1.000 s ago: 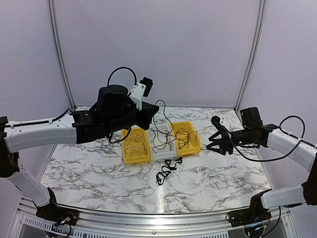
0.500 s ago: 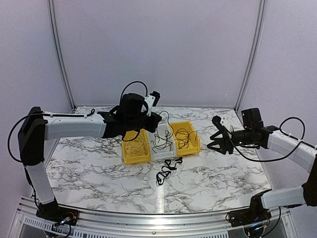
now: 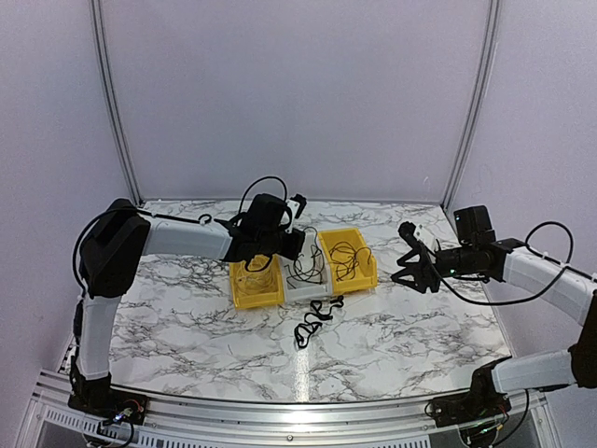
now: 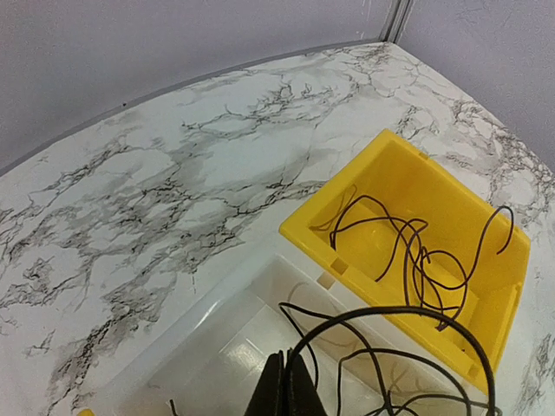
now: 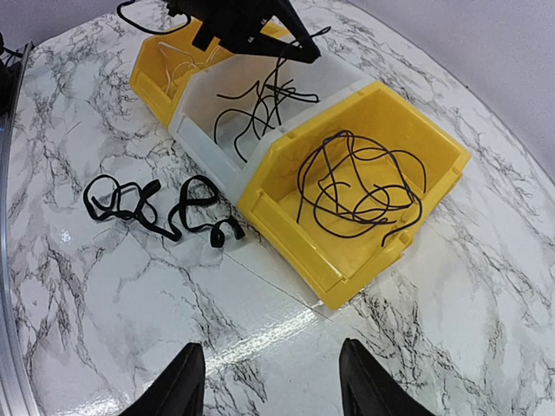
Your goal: Untangle the cables
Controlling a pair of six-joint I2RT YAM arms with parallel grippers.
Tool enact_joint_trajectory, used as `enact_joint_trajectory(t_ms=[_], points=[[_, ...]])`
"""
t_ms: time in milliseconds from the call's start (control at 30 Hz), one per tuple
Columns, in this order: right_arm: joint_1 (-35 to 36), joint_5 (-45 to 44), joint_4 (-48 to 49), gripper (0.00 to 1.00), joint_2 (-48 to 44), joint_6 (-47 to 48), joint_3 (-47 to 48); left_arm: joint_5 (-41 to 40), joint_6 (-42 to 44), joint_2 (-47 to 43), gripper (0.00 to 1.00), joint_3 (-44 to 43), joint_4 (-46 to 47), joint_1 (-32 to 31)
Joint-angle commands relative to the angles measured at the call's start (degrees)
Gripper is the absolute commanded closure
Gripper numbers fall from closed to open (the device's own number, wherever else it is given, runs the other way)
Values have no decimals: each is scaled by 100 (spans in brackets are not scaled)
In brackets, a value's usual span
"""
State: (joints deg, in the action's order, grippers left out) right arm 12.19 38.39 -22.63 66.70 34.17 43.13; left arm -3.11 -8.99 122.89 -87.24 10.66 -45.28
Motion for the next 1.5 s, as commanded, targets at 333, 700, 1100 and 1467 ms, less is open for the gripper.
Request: enact_joint_trajectory(t_ms=[333, 700, 1100, 1467], points=[[-66, 19, 77, 47, 150, 102, 48, -452, 521, 188, 100, -249, -432, 142], [-67, 31, 75, 47, 103, 131, 36, -560, 804, -642, 63, 149, -731, 142], [-70, 156, -21, 47, 159, 188, 102, 275, 521, -1654, 59, 640, -823, -100], [92, -22, -66, 48, 432, 445, 72, 233, 287, -2634, 57, 1972, -912, -1364]])
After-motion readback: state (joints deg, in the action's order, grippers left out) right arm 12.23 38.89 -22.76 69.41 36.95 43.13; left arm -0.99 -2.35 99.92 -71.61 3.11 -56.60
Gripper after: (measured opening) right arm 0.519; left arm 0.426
